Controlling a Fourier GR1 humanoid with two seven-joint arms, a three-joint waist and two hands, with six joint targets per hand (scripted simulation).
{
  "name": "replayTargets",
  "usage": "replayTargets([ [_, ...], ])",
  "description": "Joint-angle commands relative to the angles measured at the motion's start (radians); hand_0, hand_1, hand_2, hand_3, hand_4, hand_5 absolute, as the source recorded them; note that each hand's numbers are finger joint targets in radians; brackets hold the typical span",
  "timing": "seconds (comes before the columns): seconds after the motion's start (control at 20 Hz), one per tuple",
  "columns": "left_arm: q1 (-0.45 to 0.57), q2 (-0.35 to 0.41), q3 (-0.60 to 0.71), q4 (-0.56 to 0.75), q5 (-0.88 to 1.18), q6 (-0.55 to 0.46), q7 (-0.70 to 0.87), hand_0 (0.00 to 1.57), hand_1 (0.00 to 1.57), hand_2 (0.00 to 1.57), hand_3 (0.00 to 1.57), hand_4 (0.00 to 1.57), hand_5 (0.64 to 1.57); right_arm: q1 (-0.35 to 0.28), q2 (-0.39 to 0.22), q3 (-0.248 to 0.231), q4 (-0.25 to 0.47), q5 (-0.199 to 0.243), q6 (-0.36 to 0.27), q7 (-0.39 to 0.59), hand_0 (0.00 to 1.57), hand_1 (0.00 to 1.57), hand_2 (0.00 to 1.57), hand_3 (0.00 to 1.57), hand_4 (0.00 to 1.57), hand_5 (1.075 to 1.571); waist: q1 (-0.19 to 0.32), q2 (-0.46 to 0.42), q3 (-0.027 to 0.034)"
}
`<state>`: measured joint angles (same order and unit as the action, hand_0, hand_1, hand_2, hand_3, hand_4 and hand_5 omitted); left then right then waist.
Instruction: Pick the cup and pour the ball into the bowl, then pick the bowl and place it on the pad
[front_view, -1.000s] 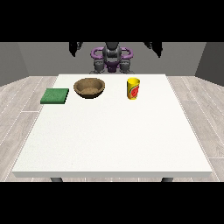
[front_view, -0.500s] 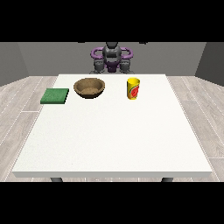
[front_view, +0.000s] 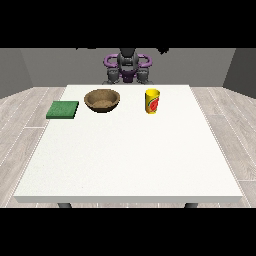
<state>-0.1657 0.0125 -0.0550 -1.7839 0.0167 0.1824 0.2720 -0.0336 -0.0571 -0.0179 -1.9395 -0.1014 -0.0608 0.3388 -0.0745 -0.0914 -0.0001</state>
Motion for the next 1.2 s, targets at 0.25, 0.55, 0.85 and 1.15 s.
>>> replayTargets([
  [0.25, -0.044, 0.013, 0.053, 0.184, -0.055, -0.016, -0.391, 0.0, 0.0, 0.0, 0.0, 0.55, 1.487, -0.055, -0.025, -0.088, 0.12, -0.08, 0.108, -0.281, 0.0, 0.0, 0.0, 0.0, 0.69, 1.543, -0.025, 0.29, 0.0004],
  [0.55, -0.071, 0.054, 0.132, 0.419, 0.011, -0.106, -0.541, 0.0, 0.0, 0.0, 0.0, 0.31, 1.48, -0.076, -0.093, -0.154, 0.146, -0.127, 0.169, -0.285, 0.0, 0.0, 0.0, 0.0, 0.68, 1.553, -0.053, 0.32, -0.0002],
  [0.85, -0.174, 0.087, 0.178, 0.656, -0.001, -0.129, -0.658, 0.0, 0.0, 0.0, 0.0, 0.0, 1.441, -0.119, -0.113, -0.194, 0.251, -0.133, 0.174, -0.309, 0.0, 0.0, 0.0, 0.0, 0.67, 1.56, -0.027, 0.291, -0.0001],
  [1.15, -0.237, 0.066, 0.214, 0.848, 0.006, -0.109, -0.761, 0.0, 0.0, 0.0, 0.0, 0.2, 1.429, -0.085, -0.131, -0.208, 0.283, -0.166, 0.248, -0.368, 0.0, 0.0, 0.0, 0.0, 0.67, 1.562, -0.077, 0.305, -0.0001],
])
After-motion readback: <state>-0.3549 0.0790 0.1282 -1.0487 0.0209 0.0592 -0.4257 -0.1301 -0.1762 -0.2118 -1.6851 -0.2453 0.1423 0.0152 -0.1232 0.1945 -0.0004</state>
